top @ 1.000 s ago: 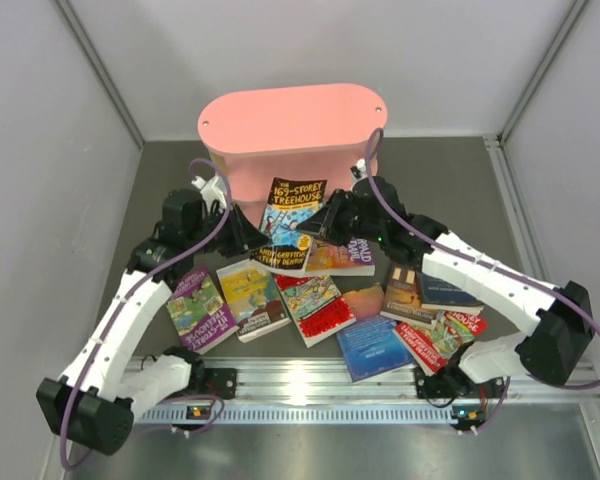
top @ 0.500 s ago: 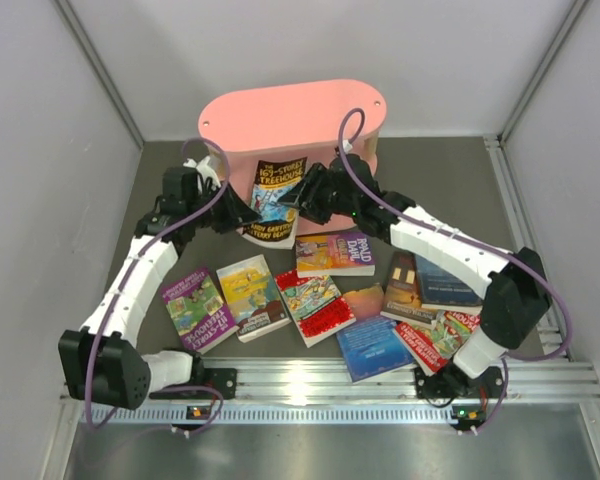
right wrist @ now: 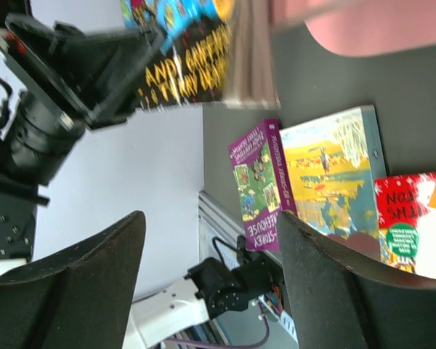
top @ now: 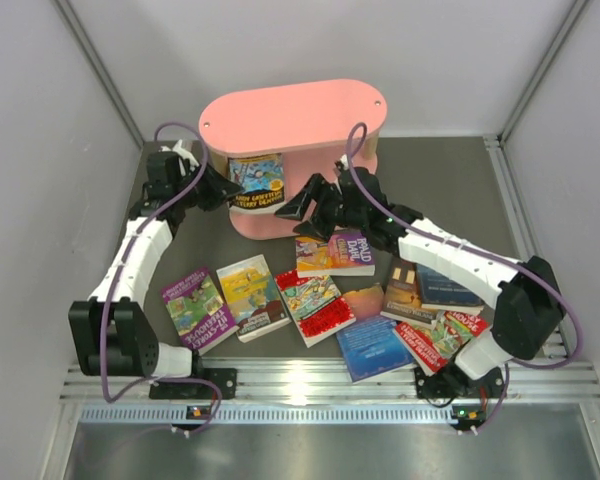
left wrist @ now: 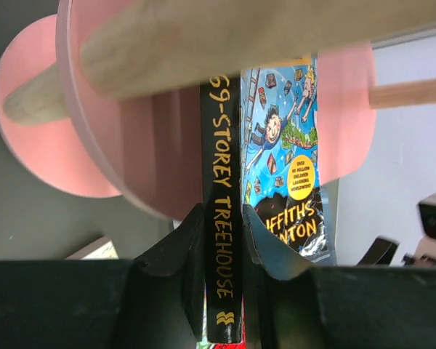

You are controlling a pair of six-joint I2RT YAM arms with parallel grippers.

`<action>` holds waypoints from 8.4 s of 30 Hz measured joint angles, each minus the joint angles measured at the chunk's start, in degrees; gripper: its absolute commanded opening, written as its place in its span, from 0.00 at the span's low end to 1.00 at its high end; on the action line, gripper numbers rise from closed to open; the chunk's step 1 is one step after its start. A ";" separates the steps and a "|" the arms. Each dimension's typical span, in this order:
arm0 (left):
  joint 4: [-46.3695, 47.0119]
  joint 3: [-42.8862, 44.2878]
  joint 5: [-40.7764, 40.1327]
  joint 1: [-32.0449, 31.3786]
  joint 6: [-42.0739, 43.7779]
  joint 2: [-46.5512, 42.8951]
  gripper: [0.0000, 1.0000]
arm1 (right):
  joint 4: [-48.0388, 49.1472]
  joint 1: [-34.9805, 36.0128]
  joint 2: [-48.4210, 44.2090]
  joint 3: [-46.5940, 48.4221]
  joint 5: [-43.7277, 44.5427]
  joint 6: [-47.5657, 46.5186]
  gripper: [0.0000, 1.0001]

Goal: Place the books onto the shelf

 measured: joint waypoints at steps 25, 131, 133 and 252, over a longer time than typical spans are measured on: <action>-0.44 7.85 -3.72 0.31 -1.05 7.08 0.75 | 0.00 0.04 -6.67 -9.09 -1.51 0.52 0.72; -24.87 -18.56 -9.88 -3.30 5.62 -21.99 0.84 | 25.11 -4.57 9.60 -20.83 -23.39 -3.43 0.00; -25.22 -17.90 -10.03 -3.54 5.79 -21.59 0.84 | 31.61 -5.60 12.55 -20.83 -25.40 0.50 0.00; -30.27 -16.06 -15.72 -8.72 8.39 -22.95 0.83 | 13.14 -6.19 13.81 -19.50 -5.11 -9.88 0.47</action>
